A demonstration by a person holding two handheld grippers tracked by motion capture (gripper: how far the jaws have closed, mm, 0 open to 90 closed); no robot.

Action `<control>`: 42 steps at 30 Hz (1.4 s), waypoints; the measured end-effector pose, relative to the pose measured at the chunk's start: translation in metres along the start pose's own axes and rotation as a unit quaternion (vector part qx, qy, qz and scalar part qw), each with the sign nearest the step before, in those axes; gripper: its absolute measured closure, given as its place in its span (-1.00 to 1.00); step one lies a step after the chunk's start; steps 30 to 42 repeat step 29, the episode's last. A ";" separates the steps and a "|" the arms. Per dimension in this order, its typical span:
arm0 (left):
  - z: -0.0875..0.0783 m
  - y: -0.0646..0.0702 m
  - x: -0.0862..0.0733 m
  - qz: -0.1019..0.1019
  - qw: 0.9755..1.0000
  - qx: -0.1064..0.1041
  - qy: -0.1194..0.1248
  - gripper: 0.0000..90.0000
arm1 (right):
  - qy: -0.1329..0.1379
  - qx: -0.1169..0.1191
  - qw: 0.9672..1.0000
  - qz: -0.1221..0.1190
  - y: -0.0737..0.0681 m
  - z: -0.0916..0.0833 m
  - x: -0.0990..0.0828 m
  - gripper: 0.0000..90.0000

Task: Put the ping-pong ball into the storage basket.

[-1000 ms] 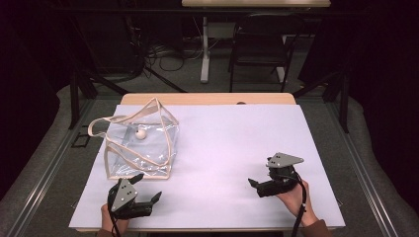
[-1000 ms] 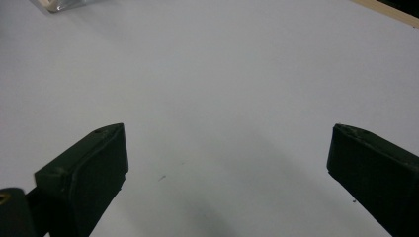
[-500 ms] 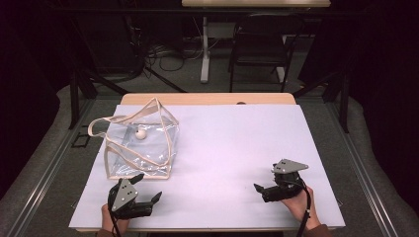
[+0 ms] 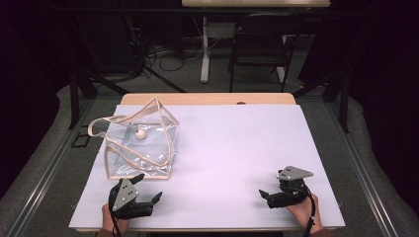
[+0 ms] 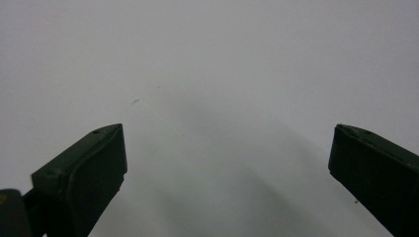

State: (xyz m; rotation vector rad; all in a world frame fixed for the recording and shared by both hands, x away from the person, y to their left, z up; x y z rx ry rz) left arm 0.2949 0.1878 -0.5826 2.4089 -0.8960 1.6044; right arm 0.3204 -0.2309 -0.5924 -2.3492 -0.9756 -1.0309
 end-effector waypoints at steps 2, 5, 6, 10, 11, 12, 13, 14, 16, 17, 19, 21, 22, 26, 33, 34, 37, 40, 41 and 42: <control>0.000 0.000 0.000 0.000 1.000 0.000 0.000 -0.64 | -0.002 -0.002 1.000 0.000 0.001 0.000 -0.003 -0.99; 0.000 0.000 0.000 0.001 1.000 0.000 0.000 -0.64 | -0.003 -0.004 1.000 0.003 0.001 -0.001 -0.008 -1.00; 0.000 0.000 0.000 0.001 1.000 0.000 -0.001 -0.64 | -0.004 -0.006 1.000 0.003 0.001 -0.001 -0.010 -1.00; 0.000 0.000 0.000 0.002 1.000 -0.001 -0.001 -0.64 | -0.001 -0.013 1.000 0.000 0.001 -0.004 -0.015 -1.00; 0.000 0.000 0.000 0.003 1.000 -0.001 -0.001 -0.64 | -0.002 -0.013 1.000 0.001 0.000 -0.004 -0.016 -1.00; 0.000 0.000 0.000 0.003 1.000 -0.001 -0.001 -0.64 | -0.003 -0.014 1.000 0.002 0.000 -0.005 -0.017 -1.00; 0.000 0.000 0.000 0.003 1.000 -0.002 -0.001 -0.64 | 0.000 -0.016 1.000 0.000 0.000 -0.005 -0.018 -1.00; 0.000 0.000 -0.001 0.004 1.000 0.000 -0.002 -0.64 | 0.000 -0.017 1.000 0.000 0.000 -0.006 -0.018 -1.00; 0.000 0.000 -0.001 0.004 1.000 -0.001 -0.001 -0.64 | 0.000 -0.020 1.000 -0.002 0.000 -0.008 -0.019 -1.00; 0.000 0.000 -0.001 0.003 1.000 -0.001 -0.002 -0.64 | 0.002 -0.021 1.000 -0.002 0.000 -0.009 -0.019 -1.00; 0.000 0.000 -0.001 0.004 1.000 -0.002 -0.002 -0.64 | 0.004 -0.025 1.000 -0.003 0.000 -0.010 -0.020 -1.00; 0.000 0.000 -0.001 0.005 1.000 -0.001 -0.003 -0.64 | 0.004 -0.029 1.000 -0.002 0.000 -0.010 -0.020 -1.00; 0.000 0.000 -0.001 0.005 1.000 -0.001 -0.003 -0.64 | 0.003 -0.029 1.000 -0.001 0.000 -0.011 -0.021 -1.00; 0.001 0.000 -0.001 0.003 1.000 -0.002 -0.003 -0.64 | 0.003 -0.027 1.000 -0.005 0.000 -0.010 -0.021 -1.00; 0.001 0.000 -0.001 0.003 1.000 -0.002 -0.003 -0.64 | 0.002 -0.023 1.000 -0.003 0.000 -0.009 -0.022 -1.00; 0.001 0.000 -0.001 0.003 1.000 -0.002 -0.003 -0.64 | 0.002 -0.023 1.000 -0.003 0.000 -0.009 -0.022 -1.00; 0.001 0.000 -0.001 0.003 1.000 -0.002 -0.003 -0.64 | 0.002 -0.023 1.000 -0.003 0.000 -0.009 -0.022 -1.00; 0.001 0.000 -0.001 0.003 1.000 -0.002 -0.003 -0.64 | 0.002 -0.023 1.000 -0.003 0.000 -0.009 -0.022 -1.00; 0.001 0.000 -0.001 0.003 1.000 -0.002 -0.003 -0.64 | 0.002 -0.023 1.000 -0.003 0.000 -0.009 -0.022 -1.00; 0.001 0.000 -0.001 0.003 1.000 -0.002 -0.003 -0.64 | 0.002 -0.023 1.000 -0.003 0.000 -0.009 -0.022 -1.00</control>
Point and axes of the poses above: each handheld gripper's, and its own axes: z roughly forward along the jaws, x roughly out of its top, y roughly to its right, the point moved 7 cm from there along z, roughly forward along the jaws, and after that the axes turned 11 degrees about x, right-handed, at the moved point
